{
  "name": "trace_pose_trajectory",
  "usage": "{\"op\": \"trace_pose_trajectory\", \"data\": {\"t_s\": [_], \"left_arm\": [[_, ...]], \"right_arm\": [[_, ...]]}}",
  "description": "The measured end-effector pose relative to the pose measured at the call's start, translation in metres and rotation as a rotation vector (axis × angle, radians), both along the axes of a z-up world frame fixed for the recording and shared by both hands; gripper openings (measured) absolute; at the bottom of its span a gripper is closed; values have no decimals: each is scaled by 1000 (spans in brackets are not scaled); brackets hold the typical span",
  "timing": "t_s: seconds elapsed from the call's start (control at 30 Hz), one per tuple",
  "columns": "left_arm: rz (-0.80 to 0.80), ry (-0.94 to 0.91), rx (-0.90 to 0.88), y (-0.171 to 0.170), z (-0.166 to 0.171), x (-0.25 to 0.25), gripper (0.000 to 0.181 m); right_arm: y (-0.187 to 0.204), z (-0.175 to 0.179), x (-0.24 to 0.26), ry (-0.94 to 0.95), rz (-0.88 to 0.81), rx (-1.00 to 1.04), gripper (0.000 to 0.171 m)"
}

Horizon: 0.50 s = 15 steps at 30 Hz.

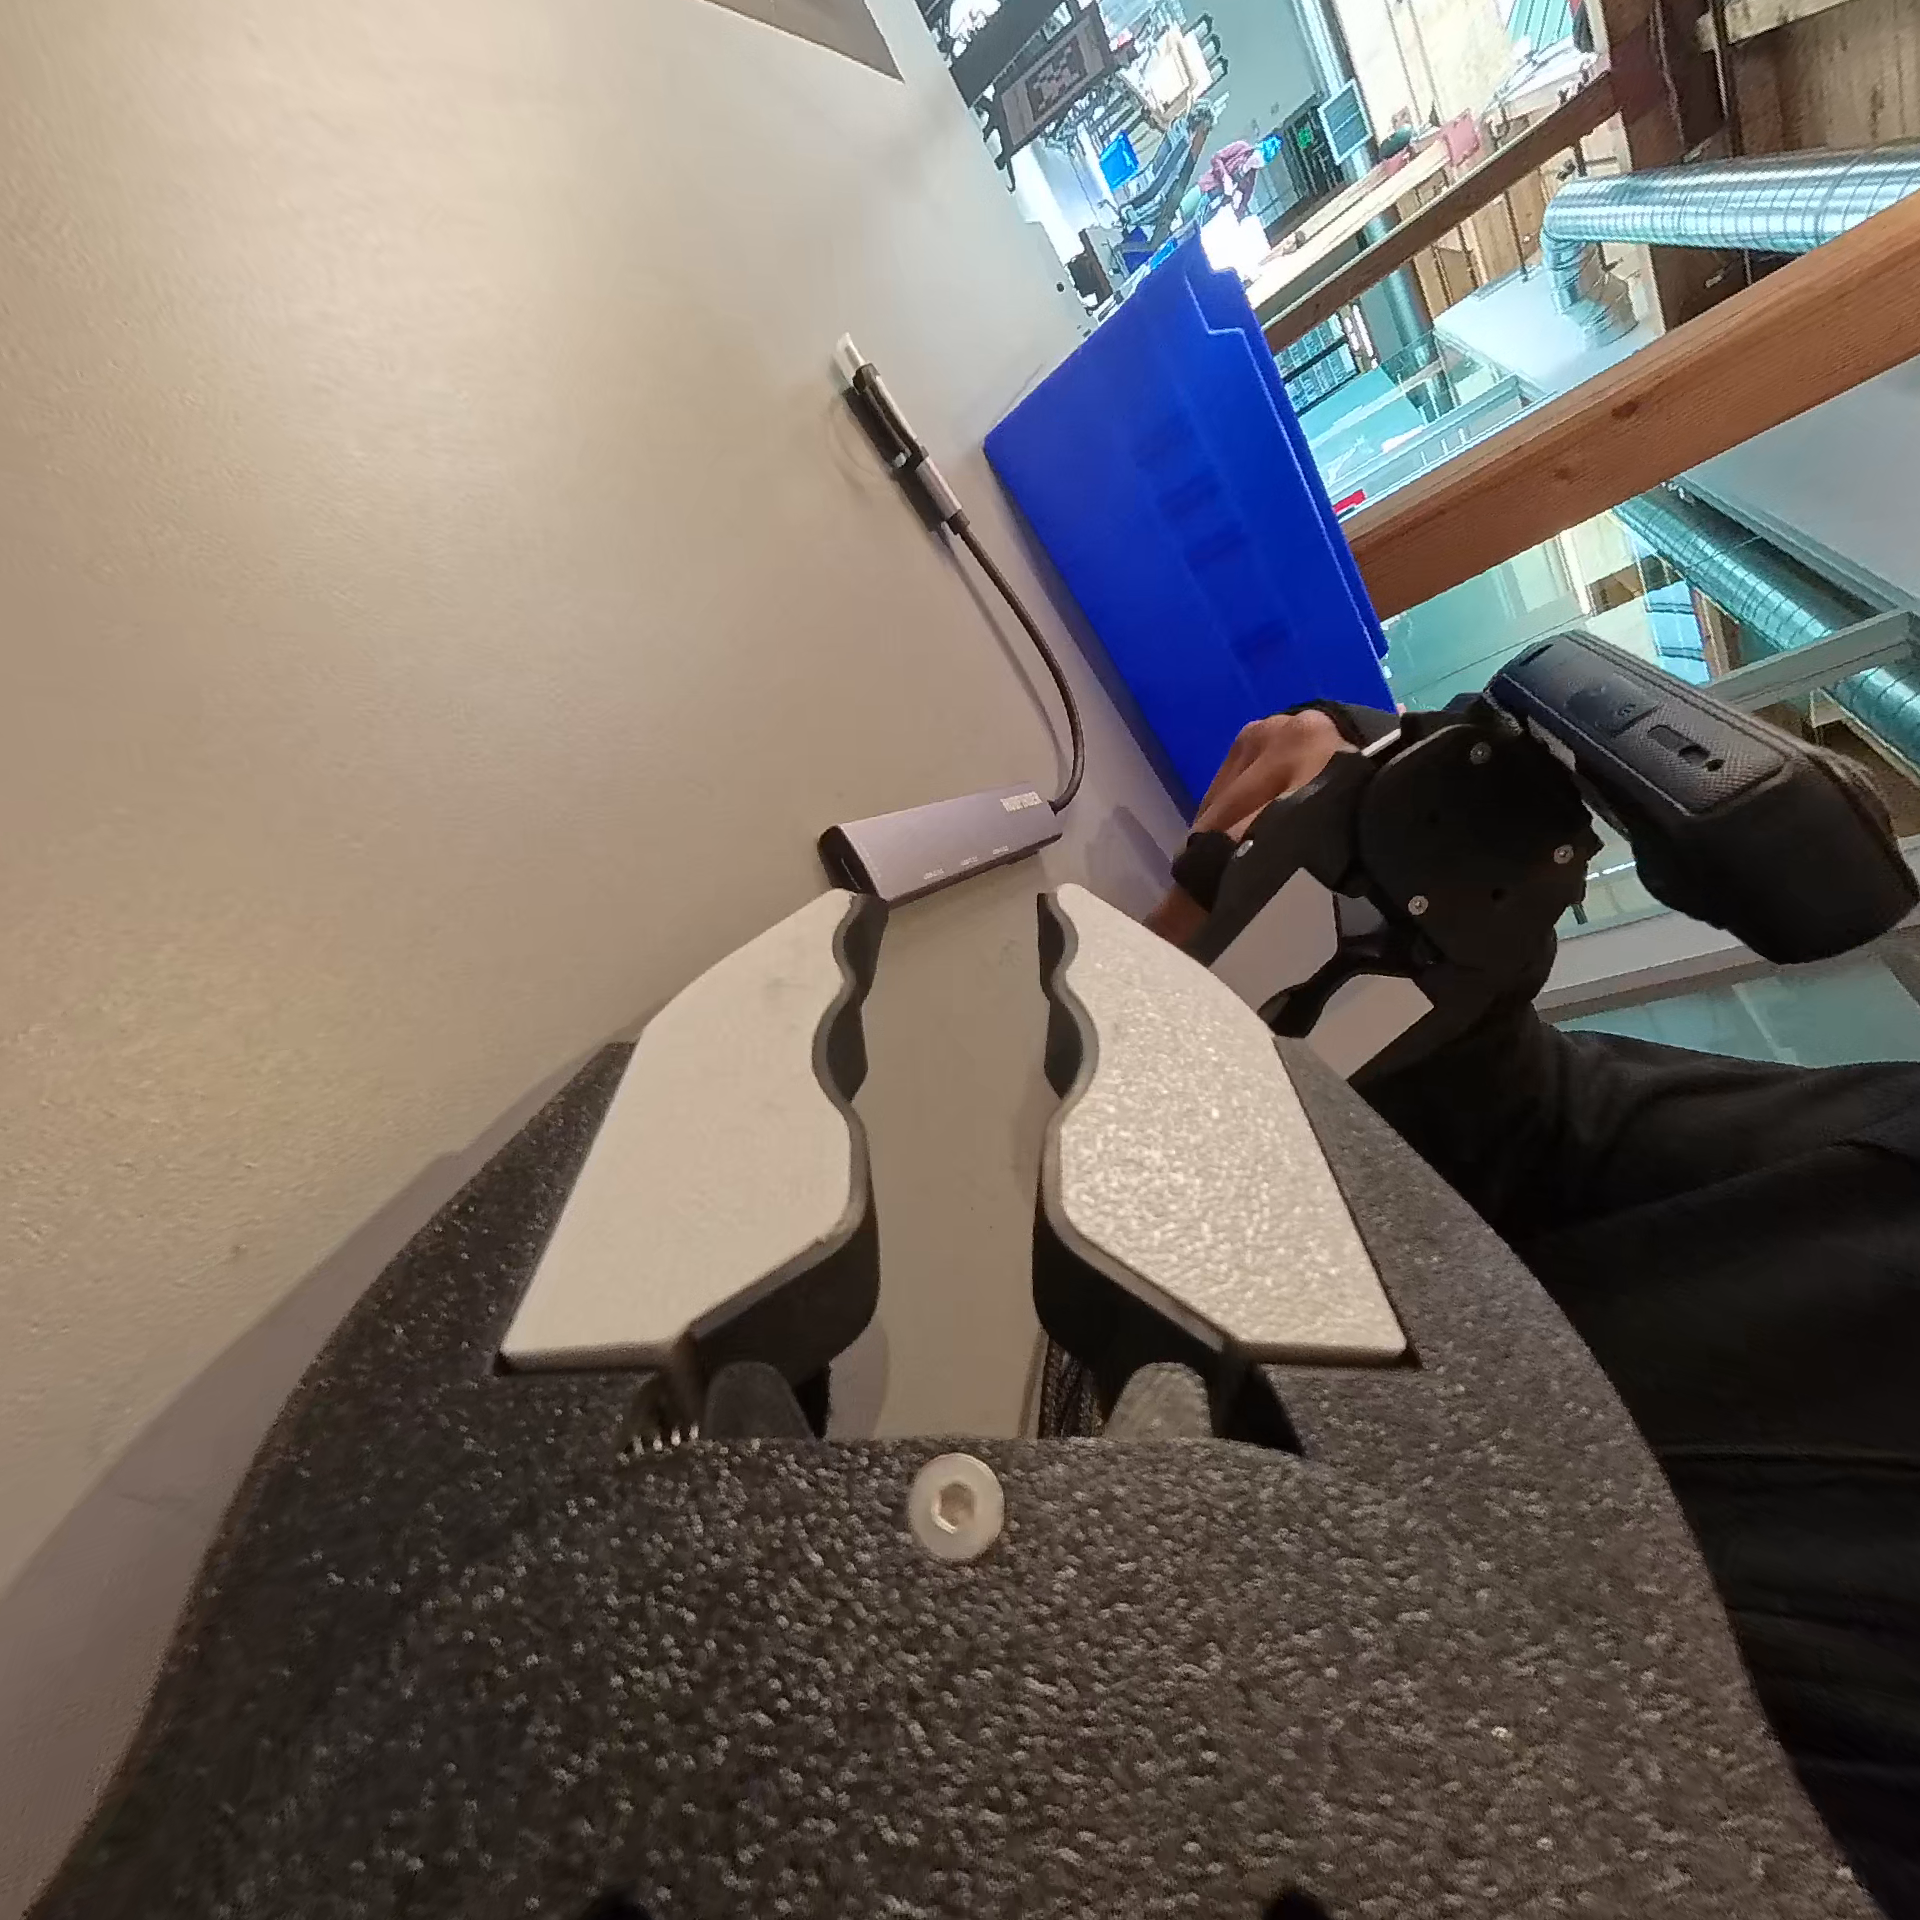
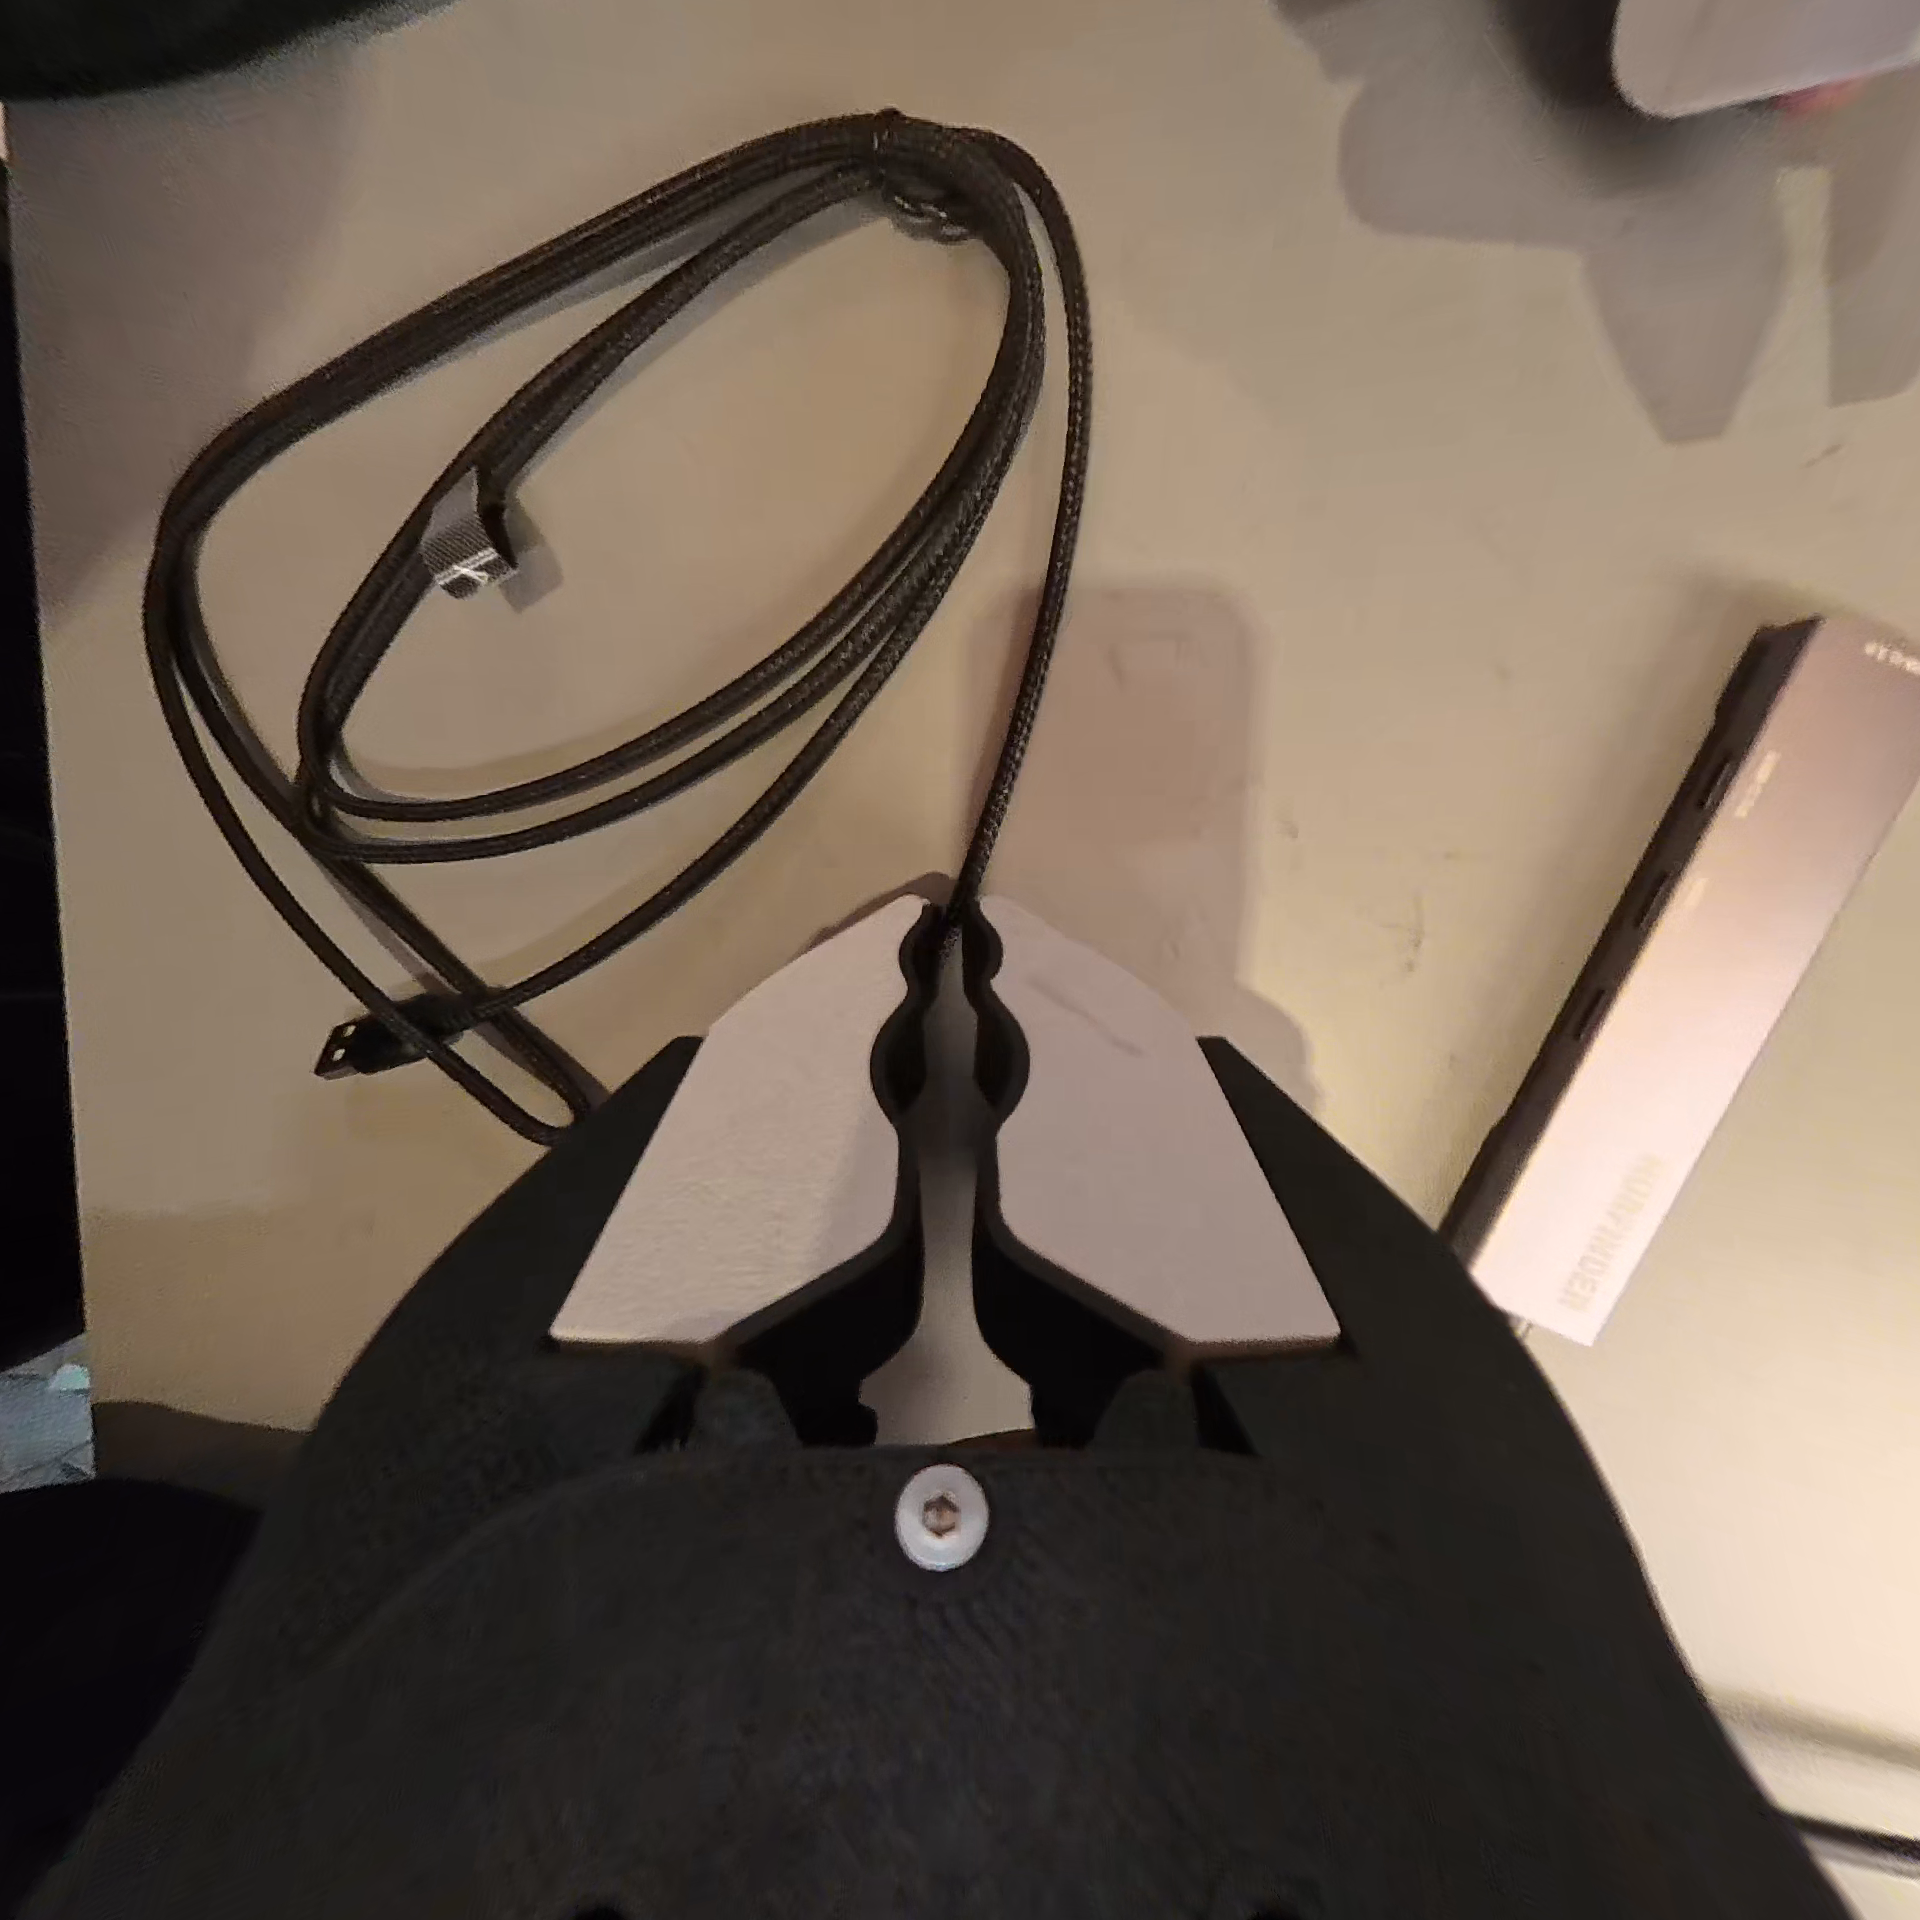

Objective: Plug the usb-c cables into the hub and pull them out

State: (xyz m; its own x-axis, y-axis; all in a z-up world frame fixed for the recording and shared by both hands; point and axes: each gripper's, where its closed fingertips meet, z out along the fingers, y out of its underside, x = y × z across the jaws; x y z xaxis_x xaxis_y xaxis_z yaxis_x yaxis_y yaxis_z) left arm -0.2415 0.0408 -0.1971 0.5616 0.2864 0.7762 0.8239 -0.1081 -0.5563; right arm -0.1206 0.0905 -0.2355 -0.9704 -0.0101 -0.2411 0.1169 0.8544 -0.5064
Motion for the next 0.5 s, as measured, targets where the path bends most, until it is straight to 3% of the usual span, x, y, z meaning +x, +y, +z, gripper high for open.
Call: {"op": "trace_pose_trajectory", "data": {"t_s": [0.03, 0.23, 0.37, 0.5], "left_arm": [[0, 1, 1, 0, 0, 0, 31], [-51, 48, 25, 2, 7, 8, 30], [-304, 249, -34, 17, 8, 47, 26], [-500, 455, -272, 30, -19, 76, 28]], "right_arm": [[-2, 0, 0, 5, 8, -7, 3], [-5, 2, -20, 136, -4, -41, 2], [-9, 9, -44, 246, -70, -103, 0], [-12, 13, -59, 325, -115, -147, 0]]}}
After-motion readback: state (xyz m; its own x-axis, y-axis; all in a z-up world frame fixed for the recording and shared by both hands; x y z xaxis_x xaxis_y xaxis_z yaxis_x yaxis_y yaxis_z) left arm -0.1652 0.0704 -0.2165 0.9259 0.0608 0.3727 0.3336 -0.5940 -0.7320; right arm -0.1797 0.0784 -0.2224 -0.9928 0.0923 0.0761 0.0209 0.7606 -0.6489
